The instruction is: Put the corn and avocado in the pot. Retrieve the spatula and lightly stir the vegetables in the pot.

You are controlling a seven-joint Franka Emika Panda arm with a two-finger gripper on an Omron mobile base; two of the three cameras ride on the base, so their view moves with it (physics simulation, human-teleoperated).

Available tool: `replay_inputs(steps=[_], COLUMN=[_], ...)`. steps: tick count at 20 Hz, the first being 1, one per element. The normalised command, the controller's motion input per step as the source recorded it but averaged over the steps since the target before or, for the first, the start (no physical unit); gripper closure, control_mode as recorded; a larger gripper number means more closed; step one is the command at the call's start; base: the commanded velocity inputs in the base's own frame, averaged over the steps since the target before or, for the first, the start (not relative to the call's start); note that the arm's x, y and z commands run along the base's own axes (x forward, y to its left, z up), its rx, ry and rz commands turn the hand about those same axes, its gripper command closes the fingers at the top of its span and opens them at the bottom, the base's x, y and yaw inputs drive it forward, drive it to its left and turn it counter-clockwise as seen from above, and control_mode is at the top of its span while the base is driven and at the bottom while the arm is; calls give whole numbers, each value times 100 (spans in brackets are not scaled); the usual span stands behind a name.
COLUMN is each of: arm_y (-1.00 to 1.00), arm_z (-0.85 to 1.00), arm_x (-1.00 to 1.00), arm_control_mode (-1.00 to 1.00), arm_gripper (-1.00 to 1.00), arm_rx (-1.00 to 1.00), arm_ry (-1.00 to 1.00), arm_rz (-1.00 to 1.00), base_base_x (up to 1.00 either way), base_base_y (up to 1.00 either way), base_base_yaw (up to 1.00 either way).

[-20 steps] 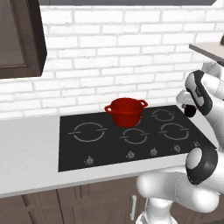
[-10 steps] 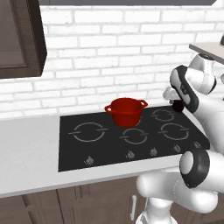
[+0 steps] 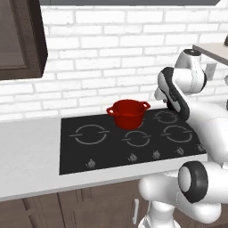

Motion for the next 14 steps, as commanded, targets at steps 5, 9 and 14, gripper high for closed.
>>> replay_inputs(steps=[5,9,14], arm_y=[52,41,33], arm_z=[2,0,0], arm_x=[4,18,16], arm_control_mode=[-100,-100,-100], arm_gripper=[100,100,100], arm_rx=[-4,-1,-1], arm_ry=[-5,-9,-13], arm_rz=[8,8,7], base_base_x=[0,0,0], base_base_y=[0,0,0], base_base_yaw=[0,0,0])
